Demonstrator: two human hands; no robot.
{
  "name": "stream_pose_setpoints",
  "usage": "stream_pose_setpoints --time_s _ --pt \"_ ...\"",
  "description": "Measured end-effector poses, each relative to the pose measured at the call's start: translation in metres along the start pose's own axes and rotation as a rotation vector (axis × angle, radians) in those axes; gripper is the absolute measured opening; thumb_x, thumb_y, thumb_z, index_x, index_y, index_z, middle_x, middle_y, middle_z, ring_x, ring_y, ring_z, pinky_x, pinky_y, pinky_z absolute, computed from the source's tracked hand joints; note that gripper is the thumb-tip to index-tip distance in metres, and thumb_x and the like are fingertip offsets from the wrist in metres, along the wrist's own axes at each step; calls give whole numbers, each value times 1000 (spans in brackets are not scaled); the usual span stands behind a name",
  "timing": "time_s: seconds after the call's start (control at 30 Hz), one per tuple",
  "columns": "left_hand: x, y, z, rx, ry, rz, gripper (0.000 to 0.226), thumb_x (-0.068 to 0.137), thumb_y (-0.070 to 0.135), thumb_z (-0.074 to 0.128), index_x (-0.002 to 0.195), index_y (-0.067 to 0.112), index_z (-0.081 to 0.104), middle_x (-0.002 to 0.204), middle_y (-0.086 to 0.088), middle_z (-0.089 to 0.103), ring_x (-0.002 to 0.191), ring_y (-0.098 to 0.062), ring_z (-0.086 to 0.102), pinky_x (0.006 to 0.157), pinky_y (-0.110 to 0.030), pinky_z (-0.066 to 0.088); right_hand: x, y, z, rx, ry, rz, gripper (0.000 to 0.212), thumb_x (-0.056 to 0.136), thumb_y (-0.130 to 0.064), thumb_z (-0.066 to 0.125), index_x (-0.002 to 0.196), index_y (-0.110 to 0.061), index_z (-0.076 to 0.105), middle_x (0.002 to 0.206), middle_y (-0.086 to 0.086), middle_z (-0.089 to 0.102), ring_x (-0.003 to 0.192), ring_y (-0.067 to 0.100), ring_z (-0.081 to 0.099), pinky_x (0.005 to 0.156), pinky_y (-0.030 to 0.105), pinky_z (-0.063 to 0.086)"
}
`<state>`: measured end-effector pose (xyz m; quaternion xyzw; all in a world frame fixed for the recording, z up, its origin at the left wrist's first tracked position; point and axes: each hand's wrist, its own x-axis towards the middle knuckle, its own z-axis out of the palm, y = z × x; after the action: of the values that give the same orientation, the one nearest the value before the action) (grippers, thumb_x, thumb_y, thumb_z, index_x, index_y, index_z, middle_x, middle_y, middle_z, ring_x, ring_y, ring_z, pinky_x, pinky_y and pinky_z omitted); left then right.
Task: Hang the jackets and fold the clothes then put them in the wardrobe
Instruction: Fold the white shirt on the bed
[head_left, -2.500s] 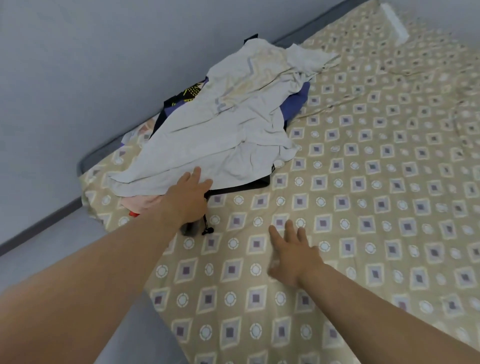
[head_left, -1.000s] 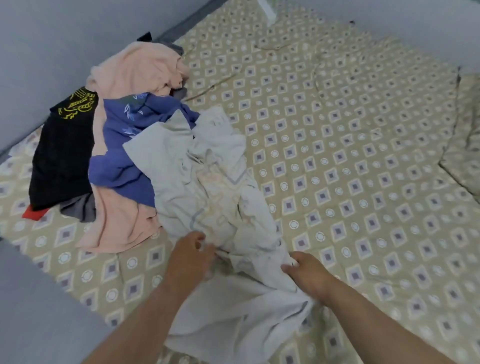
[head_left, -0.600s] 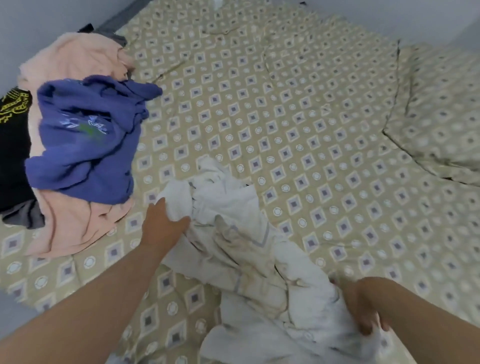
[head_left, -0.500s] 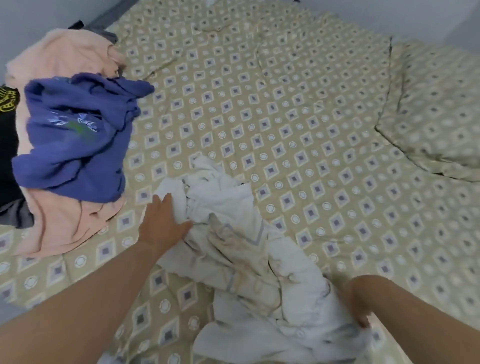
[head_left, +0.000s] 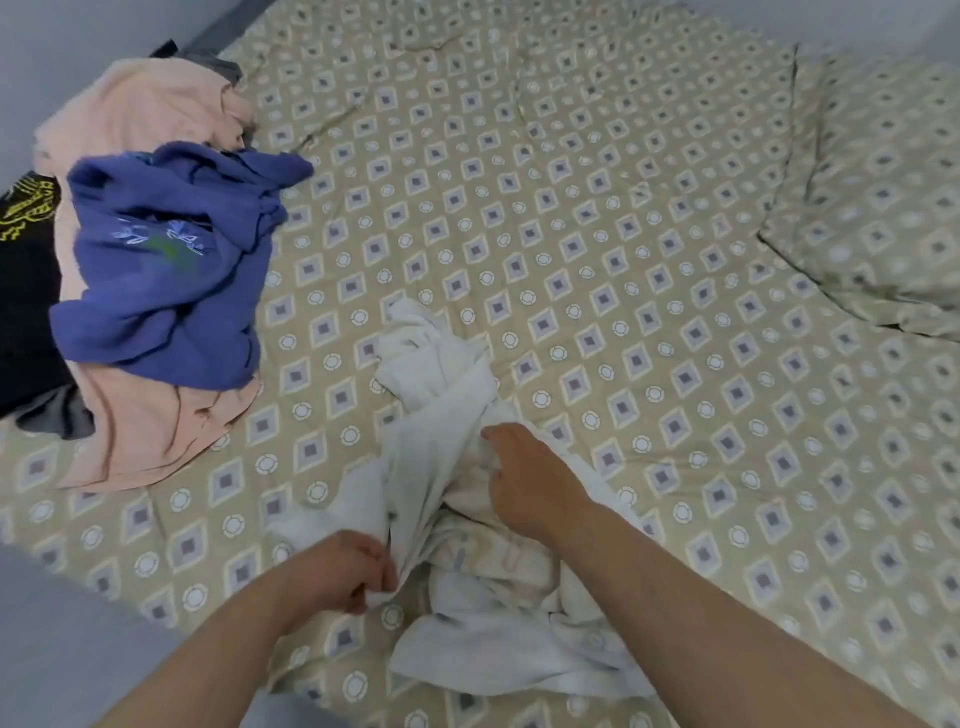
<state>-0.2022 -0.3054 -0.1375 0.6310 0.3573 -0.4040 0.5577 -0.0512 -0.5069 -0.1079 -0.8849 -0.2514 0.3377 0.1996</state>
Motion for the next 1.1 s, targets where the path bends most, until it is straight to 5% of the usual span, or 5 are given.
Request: stream_pose_setpoints --time_s 0.13,0.23,0.47,0.9,1.1 --pt "-20 -42 -8 92 -21 -246 10 56 5 59 62 12 61 53 -3 44 41 -16 41 48 -22 42 40 -31 9 -149 -50 -157 80 93 0 45 159 -28 10 166 -5 -14 145 27 26 103 42 37" --pt "-21 -58 -27 317 -9 -390 11 65 7 60 73 13 57 65 -4 44 45 -16 44 50 -22 43 59 -33 22 -351 -240 -143 79 95 -7 49 158 -30 6 163 5 19 139 30 37 99 41 43" --pt "2 -36 -17 424 827 228 35 84 40 63 112 20 62 109 1 59 102 -24 56 86 -37 48 27 0 54 -461 -332 -91 24 99 -17 42 119 -14 56 117 11 63 106 30 59 75 32 41" --pt "-11 38 -7 175 -43 172 21 63 11 60 81 12 71 75 -2 62 69 -16 55 64 -27 43 11 19 10 15 54 -225 62 89 12 42 141 -18 55 134 6 49 119 22 53 96 22 41" --pt "-52 32 6 103 -390 183 29 62 6 66 87 10 80 84 -9 71 82 -21 65 77 -31 50 40 -25 6 -262 -267 -367 79 98 -2 45 154 -48 16 166 -6 -1 148 24 14 113 39 26"
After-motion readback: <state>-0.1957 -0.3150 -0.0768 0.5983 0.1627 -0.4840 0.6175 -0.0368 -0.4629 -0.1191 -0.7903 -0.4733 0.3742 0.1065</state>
